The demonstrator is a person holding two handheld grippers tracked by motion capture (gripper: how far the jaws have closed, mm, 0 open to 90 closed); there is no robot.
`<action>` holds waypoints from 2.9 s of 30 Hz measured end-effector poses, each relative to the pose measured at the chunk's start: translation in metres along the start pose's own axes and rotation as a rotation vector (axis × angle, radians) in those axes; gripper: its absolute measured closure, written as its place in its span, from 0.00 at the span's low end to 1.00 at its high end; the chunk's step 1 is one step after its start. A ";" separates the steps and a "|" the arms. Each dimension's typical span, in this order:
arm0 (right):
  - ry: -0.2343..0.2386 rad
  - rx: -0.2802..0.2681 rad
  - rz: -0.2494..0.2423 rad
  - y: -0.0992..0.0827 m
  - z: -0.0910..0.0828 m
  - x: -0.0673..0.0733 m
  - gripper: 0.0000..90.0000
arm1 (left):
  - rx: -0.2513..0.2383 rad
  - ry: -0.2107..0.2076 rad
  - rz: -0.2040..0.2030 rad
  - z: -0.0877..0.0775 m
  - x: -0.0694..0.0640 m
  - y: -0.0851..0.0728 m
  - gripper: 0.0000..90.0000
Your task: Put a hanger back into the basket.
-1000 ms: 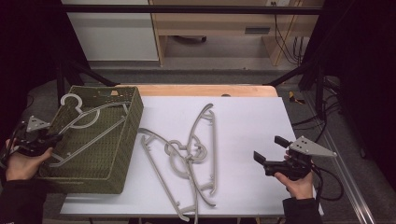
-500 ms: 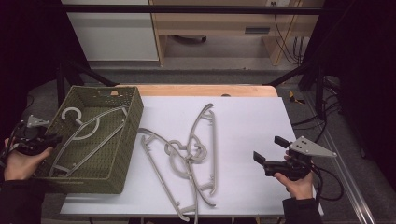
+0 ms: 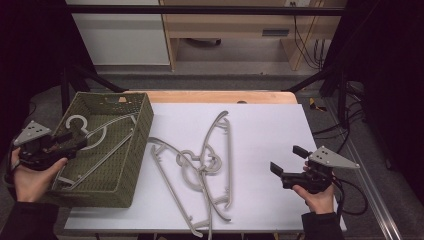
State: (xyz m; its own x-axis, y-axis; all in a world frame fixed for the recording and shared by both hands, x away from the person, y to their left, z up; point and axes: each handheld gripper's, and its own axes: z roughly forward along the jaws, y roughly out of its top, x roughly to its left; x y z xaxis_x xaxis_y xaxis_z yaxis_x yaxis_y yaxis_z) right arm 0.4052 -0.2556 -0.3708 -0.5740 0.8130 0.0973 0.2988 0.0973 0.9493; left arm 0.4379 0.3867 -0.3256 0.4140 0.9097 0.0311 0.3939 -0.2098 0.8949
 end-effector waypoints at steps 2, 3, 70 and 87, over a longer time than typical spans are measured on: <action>0.002 -0.003 0.003 0.000 0.000 0.001 0.03 | -0.038 -0.037 -0.017 0.002 -0.013 0.001 0.40; 0.003 -0.004 0.004 0.001 0.000 0.001 0.03 | -0.050 -0.060 -0.018 0.003 -0.020 0.002 0.39; 0.229 0.571 -0.117 -0.066 0.120 0.167 0.59 | -0.093 -0.222 0.078 0.021 -0.095 -0.017 0.14; 0.206 0.600 -0.119 -0.071 0.136 0.178 0.59 | -0.079 -0.222 0.098 0.024 -0.098 -0.018 0.14</action>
State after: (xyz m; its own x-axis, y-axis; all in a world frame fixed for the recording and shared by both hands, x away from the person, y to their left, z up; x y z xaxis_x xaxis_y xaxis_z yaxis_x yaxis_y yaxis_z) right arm 0.3861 -0.0398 -0.4617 -0.7465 0.6556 0.1134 0.5637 0.5327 0.6312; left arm 0.4100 0.2923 -0.3553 0.6206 0.7836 0.0286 0.2809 -0.2563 0.9249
